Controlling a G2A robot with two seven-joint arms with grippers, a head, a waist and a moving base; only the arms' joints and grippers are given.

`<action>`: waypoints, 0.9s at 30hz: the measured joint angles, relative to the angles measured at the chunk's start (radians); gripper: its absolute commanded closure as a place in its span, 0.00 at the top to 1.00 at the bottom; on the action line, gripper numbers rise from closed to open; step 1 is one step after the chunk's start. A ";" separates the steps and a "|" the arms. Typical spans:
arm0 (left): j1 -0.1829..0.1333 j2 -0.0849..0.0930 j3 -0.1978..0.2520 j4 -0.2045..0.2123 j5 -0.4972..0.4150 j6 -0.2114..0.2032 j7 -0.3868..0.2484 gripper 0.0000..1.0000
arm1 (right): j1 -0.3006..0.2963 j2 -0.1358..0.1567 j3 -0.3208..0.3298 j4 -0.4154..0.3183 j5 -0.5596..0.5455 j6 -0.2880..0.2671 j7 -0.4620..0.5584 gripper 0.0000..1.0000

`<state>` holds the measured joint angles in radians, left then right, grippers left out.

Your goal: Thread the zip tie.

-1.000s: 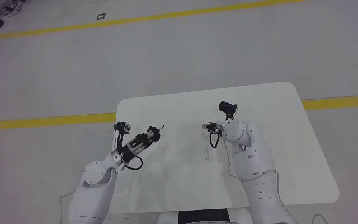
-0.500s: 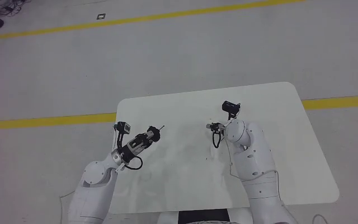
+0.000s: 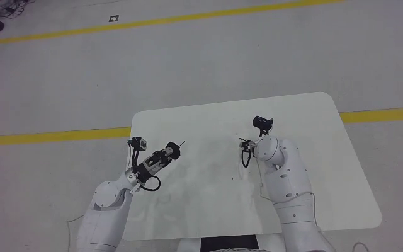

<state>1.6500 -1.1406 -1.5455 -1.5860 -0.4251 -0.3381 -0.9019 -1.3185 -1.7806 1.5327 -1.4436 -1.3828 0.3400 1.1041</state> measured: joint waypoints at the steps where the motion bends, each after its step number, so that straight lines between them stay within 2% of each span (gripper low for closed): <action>1: 0.000 0.000 0.000 0.000 0.000 0.000 0.000 0.00 | -0.001 0.000 0.000 0.000 0.000 0.000 0.000 0.43; 4: 0.000 0.000 0.000 0.000 0.000 0.000 0.000 0.00 | -0.004 0.001 0.001 -0.001 -0.003 0.000 0.000 0.39; 22: 0.000 0.000 0.000 0.000 0.000 0.000 0.000 0.00 | -0.027 0.005 0.010 -0.049 -0.025 0.000 0.024 0.35; 27: 0.000 0.000 0.000 0.000 0.000 0.000 0.000 0.00 | -0.028 0.005 0.013 -0.039 -0.031 0.000 0.025 0.29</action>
<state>1.6500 -1.1406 -1.5455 -1.5860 -0.4251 -0.3381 -0.9019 -1.3462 -1.7757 1.5460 -1.4828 -1.4137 0.3400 1.1289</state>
